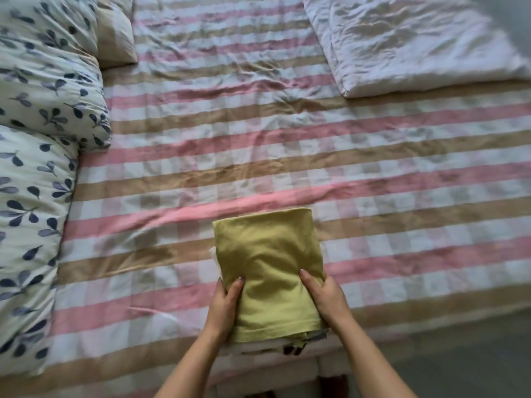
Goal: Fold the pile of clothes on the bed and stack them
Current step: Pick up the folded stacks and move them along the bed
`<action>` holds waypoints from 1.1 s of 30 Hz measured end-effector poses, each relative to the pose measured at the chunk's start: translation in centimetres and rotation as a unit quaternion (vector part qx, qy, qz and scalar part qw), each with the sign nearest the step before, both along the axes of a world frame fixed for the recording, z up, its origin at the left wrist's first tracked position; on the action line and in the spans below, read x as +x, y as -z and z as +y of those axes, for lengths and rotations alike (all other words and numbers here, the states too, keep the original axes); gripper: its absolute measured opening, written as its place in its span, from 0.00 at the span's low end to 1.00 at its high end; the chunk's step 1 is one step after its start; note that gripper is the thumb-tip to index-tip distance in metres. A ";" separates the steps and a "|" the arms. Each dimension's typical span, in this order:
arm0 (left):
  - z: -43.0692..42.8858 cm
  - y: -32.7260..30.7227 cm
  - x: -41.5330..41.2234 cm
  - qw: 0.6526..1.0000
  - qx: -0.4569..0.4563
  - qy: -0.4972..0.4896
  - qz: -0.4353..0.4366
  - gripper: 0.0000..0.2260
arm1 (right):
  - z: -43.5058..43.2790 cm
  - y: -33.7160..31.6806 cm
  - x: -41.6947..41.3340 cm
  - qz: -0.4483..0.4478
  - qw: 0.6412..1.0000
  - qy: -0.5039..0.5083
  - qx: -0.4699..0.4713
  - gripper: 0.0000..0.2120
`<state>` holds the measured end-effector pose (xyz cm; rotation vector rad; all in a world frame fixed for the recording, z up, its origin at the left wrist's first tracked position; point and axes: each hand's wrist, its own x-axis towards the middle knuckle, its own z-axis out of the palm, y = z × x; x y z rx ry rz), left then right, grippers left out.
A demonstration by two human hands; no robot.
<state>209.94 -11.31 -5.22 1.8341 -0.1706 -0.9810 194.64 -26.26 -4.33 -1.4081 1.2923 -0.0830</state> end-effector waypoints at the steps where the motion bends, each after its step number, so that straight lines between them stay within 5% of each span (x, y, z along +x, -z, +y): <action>1: -0.4 -0.3 -0.7 1.000 -0.004 0.007 -0.004 0.14 | -0.3 -0.3 -0.9 -0.001 1.000 0.007 0.000 0.10; 24: -23.7 -9.0 -38.3 0.988 -0.056 0.144 0.024 0.11 | -19.4 -10.0 -41.3 -0.025 0.988 0.147 -0.029 0.12; 33: -31.2 -12.6 -45.9 0.973 -0.054 0.221 0.026 0.11 | -23.4 -12.2 -50.9 0.009 0.971 0.239 -0.025 0.23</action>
